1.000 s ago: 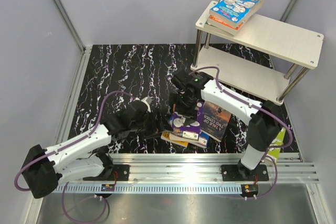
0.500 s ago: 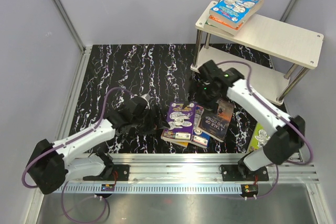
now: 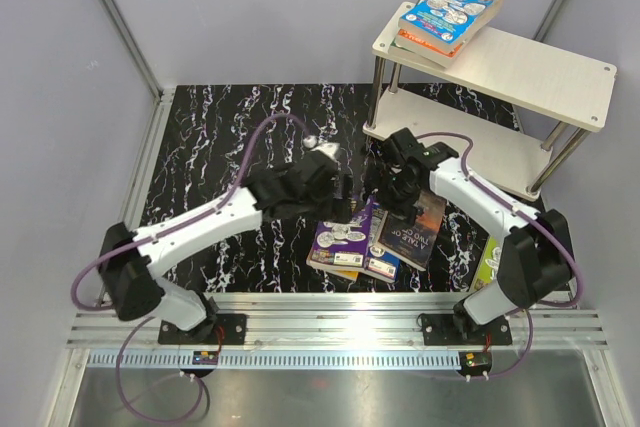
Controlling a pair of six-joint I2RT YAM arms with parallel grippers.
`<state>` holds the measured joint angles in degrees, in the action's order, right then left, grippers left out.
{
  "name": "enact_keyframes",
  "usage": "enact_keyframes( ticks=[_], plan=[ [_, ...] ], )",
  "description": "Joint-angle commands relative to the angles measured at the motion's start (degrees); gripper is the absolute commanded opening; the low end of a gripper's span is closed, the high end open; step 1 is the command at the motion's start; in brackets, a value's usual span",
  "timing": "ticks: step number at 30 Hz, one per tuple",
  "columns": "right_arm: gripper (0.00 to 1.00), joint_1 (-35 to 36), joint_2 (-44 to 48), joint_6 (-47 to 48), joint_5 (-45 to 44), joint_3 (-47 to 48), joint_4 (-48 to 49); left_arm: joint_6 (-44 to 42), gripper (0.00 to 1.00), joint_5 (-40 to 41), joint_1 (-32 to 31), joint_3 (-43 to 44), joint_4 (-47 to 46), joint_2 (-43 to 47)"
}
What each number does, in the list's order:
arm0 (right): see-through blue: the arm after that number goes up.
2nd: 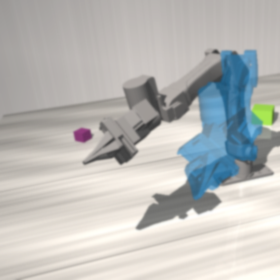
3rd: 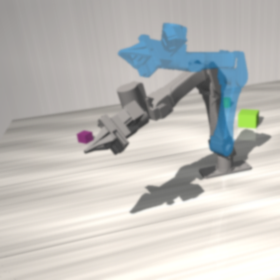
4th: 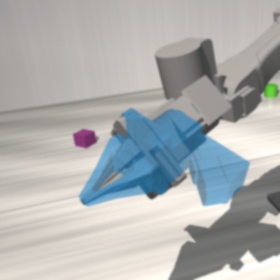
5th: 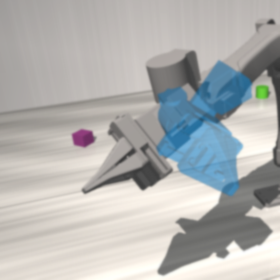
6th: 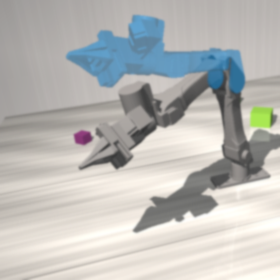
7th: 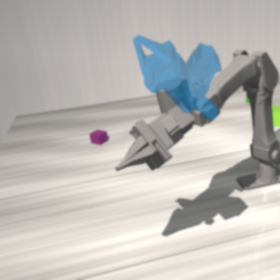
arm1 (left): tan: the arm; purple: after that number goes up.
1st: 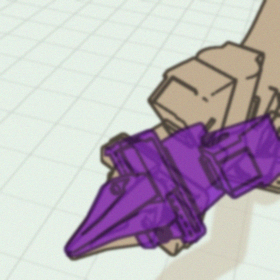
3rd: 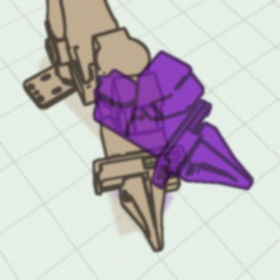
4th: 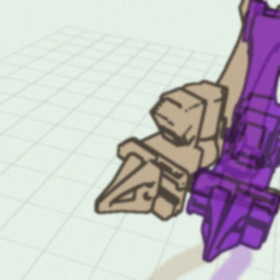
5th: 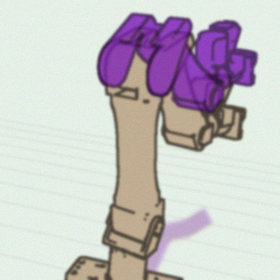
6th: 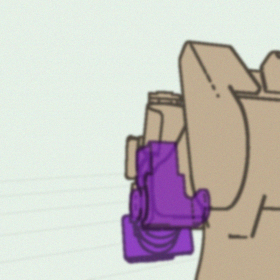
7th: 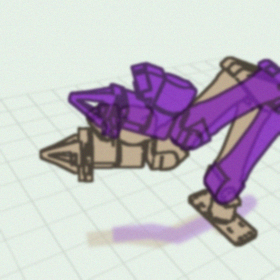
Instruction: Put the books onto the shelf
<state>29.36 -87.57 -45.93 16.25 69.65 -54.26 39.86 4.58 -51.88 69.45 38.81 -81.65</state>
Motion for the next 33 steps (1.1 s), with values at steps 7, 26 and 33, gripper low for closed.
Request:
enact_keyframes(
  ticks=[7,26,33],
  plan=[
    [1.0,-12.83,7.67,1.2,-15.09,-0.57,-11.82,-7.78,0.92,25.12,-18.6,20.19,19.2,-19.43],
    [1.0,-19.43,17.87,5.59,-11.86,-6.36,-15.53,-6.02,0.94,26.01,-23.09,31.34,26.23,-33.58],
    [1.0,-19.35,17.79,6.55,-11.33,-6.37,-15.17,-5.49,0.95,24.61,-23.09,31.1,27.2,-35.33]
  ],
)
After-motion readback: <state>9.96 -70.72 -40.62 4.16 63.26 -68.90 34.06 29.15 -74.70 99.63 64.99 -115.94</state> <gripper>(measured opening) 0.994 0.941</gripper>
